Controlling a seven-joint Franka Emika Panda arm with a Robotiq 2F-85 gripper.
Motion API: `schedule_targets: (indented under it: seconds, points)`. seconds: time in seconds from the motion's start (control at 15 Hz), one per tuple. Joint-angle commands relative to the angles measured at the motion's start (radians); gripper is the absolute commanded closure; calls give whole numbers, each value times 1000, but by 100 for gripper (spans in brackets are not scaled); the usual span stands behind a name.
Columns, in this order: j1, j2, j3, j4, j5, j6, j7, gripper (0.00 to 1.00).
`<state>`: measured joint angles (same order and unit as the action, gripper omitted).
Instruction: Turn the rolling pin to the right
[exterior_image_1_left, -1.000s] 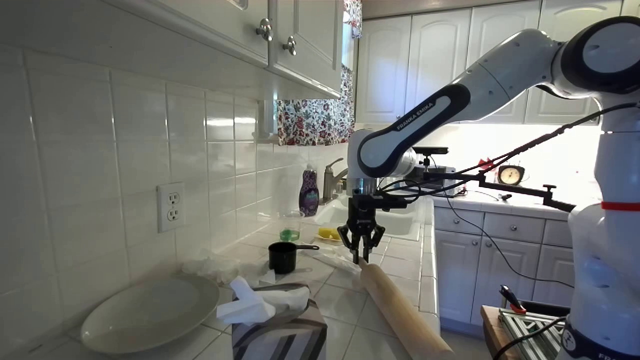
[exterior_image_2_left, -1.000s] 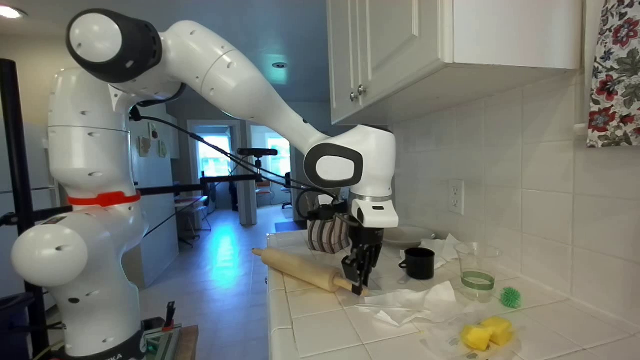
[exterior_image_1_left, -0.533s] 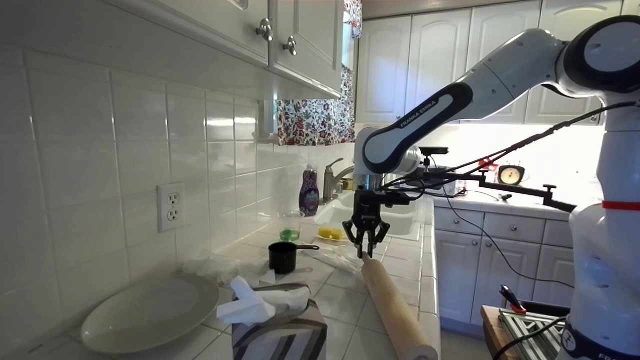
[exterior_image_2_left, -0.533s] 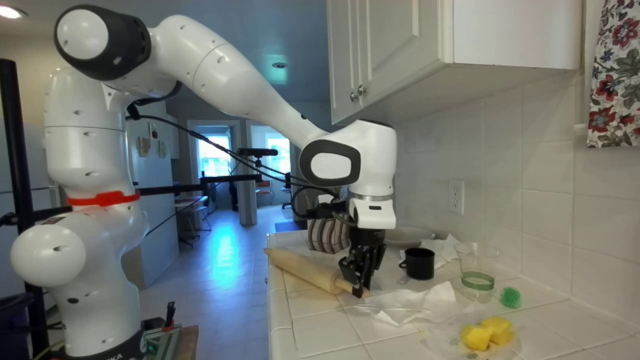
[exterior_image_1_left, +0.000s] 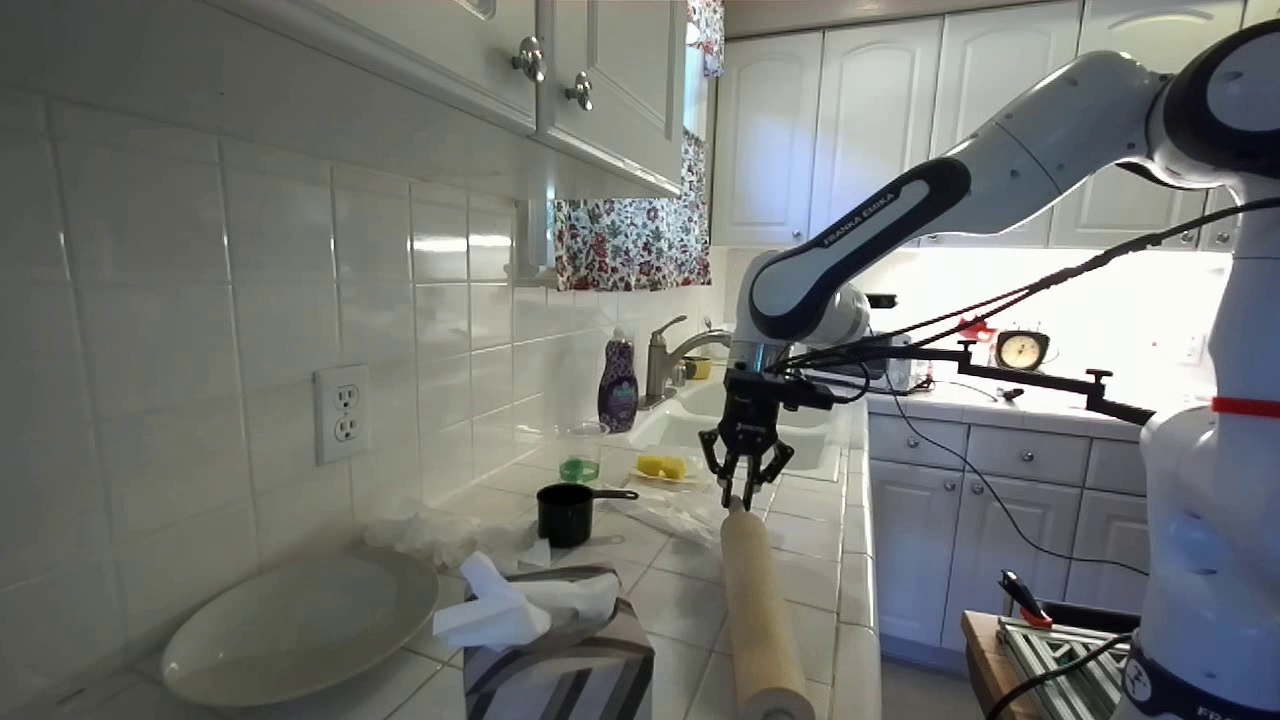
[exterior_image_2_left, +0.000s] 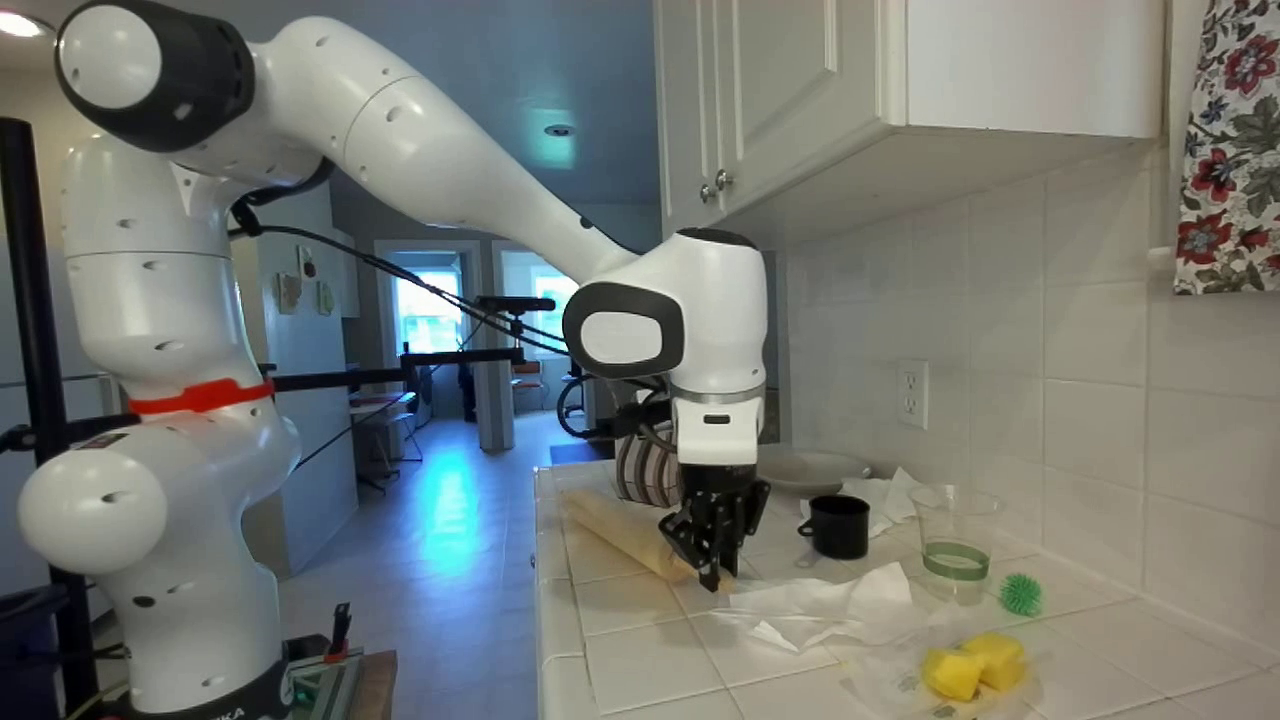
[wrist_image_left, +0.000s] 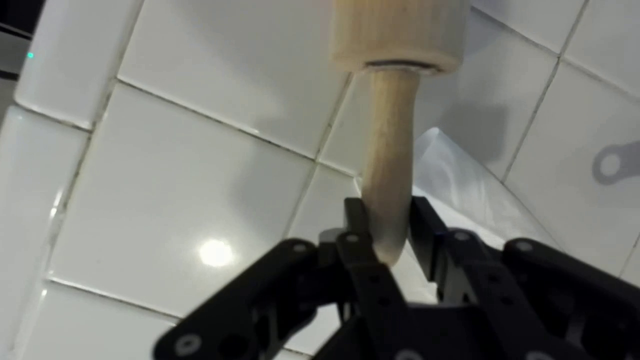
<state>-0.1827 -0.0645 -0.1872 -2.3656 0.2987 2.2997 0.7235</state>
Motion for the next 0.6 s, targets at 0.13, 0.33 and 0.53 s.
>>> schedule_targets:
  seconds: [0.13, 0.33, 0.53]
  points:
    - [-13, -69, 1, -81, 55, 55, 36, 93]
    - [-13, -87, 0, -111, 75, 69, 41, 93]
    - [-12, -93, 0, -128, 102, 73, 30, 93]
